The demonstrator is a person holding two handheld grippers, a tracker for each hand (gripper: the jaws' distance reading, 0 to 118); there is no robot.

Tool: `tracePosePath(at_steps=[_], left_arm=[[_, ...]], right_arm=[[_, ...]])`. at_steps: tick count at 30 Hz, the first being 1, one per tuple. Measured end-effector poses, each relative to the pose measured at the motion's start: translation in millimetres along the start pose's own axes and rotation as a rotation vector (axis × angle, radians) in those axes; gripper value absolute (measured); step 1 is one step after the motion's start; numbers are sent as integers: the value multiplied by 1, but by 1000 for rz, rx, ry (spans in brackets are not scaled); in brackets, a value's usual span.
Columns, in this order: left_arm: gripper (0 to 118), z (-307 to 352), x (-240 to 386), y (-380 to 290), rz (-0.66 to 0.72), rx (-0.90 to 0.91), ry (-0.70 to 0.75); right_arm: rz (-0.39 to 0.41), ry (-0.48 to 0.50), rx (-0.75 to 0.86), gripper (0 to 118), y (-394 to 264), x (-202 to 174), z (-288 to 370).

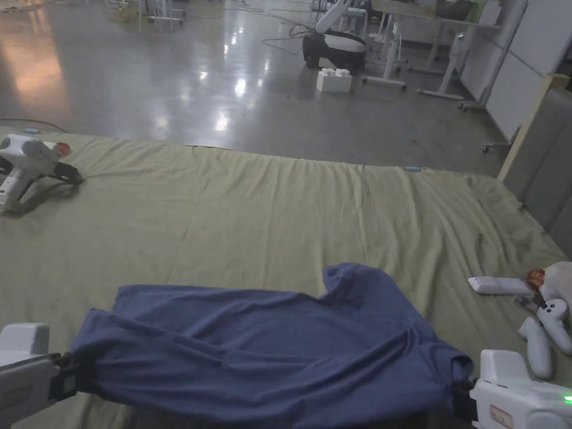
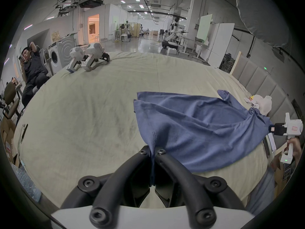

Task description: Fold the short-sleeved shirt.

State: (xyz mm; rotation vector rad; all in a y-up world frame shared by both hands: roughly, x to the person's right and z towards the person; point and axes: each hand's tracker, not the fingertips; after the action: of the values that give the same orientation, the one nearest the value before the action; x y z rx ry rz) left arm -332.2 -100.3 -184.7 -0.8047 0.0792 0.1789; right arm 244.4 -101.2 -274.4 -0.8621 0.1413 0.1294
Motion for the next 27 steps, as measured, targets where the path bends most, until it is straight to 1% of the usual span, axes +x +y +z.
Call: tracePosePath(at_steps=[1, 6, 9, 11, 13, 17, 20, 21, 22, 23, 24, 25, 26, 27], left_arm=[[0, 5, -4, -4, 2, -5, 1], [0, 19, -19, -47, 22, -83, 12], [0, 17, -23, -77, 18, -148, 19], [0, 12, -25, -93, 30, -185, 24], [0, 5, -26, -102, 40, -198, 39], [0, -6, -21, -107, 10, -221, 74], [0, -14, -18, -107, -4, -236, 91], [4, -14, -17, -107, -4, -237, 94], [14, -12, -15, -106, -5, -228, 103], [32, -9, -14, -104, -12, -207, 121], [46, -6, -13, -102, -34, -180, 150], [55, -3, -10, -98, -55, -158, 155], [59, 1, -8, -93, -67, -119, 141], [59, 4, -6, -87, -70, -78, 129]], right_arm=[[8, -3, -7, 3, -5, 0, 7], [-1, -1, -70, 3, -48, 2, 22], [28, -31, -148, 3, -79, -4, 17], [20, -28, -205, 3, -99, -7, 8], [21, -43, -220, 3, -114, -10, -2], [26, -47, -246, 3, -124, -15, -18], [32, -61, -236, 5, -121, -18, -20], [38, -70, -226, 11, -120, -20, -18], [52, -101, -204, 25, -118, -22, -13], [71, -147, -189, 55, -114, -23, -6], [79, -186, -160, 75, -109, -25, 1], [66, -191, -92, 84, -104, -26, 9], [53, -181, 0, 84, -98, -27, 20], [43, -165, 70, 84, -91, -28, 27]])
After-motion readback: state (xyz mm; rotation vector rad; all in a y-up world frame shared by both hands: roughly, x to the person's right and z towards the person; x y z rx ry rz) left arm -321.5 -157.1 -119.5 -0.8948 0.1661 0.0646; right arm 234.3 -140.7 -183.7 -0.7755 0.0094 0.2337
